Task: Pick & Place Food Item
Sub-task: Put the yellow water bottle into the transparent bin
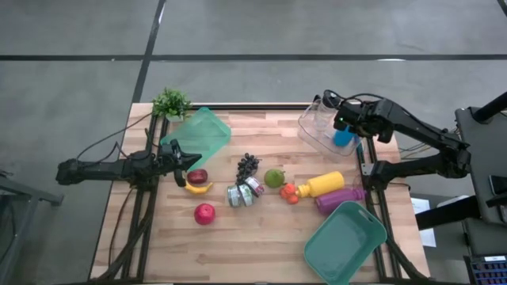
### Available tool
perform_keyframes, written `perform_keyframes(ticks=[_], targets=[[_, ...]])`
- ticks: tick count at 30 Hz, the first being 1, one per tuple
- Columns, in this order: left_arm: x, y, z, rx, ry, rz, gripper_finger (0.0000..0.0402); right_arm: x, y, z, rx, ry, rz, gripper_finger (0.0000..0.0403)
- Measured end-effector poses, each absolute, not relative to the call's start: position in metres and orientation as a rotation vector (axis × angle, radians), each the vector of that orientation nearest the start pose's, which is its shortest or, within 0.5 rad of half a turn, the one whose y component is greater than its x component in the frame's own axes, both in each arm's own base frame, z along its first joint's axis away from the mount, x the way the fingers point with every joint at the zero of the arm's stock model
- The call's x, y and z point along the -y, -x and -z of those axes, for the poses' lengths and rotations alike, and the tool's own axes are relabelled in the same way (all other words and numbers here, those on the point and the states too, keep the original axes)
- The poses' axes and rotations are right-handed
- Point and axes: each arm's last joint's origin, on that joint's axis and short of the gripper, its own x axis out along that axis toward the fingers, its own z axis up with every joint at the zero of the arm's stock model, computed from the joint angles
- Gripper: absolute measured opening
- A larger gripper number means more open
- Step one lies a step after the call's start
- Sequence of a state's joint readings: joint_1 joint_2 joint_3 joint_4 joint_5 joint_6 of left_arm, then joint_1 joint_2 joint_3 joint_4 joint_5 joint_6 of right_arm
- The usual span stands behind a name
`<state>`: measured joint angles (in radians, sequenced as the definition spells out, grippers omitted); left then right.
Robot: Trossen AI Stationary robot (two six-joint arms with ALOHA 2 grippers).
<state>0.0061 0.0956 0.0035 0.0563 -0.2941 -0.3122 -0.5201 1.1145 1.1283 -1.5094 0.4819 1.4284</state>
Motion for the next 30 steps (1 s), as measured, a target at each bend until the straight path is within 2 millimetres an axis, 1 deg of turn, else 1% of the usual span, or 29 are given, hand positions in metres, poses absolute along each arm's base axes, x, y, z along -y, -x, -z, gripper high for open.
perform_keyframes(ticks=[10,15,18,22,24,27,30], targets=[[-0.009,-0.102,-0.162,0.011,0.305,-0.303,0.0001,0.088,-0.129,-0.309,-0.712,-1.055,1.717,0.0066],[-0.009,-0.102,-0.162,0.012,0.305,-0.303,0.0001,0.085,-0.131,-0.313,-0.743,-1.094,1.653,0.0066],[-0.009,-0.102,-0.162,0.012,0.305,-0.303,0.0001,0.081,-0.134,-0.321,-0.768,-1.136,1.572,0.0066],[-0.009,-0.102,-0.162,0.011,0.305,-0.303,0.0001,0.07,-0.14,-0.338,-0.75,-1.1,1.465,0.0066],[-0.009,-0.102,-0.162,0.011,0.305,-0.304,0.0001,0.063,-0.143,-0.348,-0.716,-1.045,1.419,0.0066],[-0.009,-0.102,-0.163,0.012,0.305,-0.303,0.0001,0.051,-0.147,-0.365,-0.679,-0.902,1.336,0.0066],[-0.009,-0.102,-0.162,0.012,0.305,-0.304,0.0001,0.038,-0.15,-0.376,-0.686,-0.763,1.23,0.0066]])
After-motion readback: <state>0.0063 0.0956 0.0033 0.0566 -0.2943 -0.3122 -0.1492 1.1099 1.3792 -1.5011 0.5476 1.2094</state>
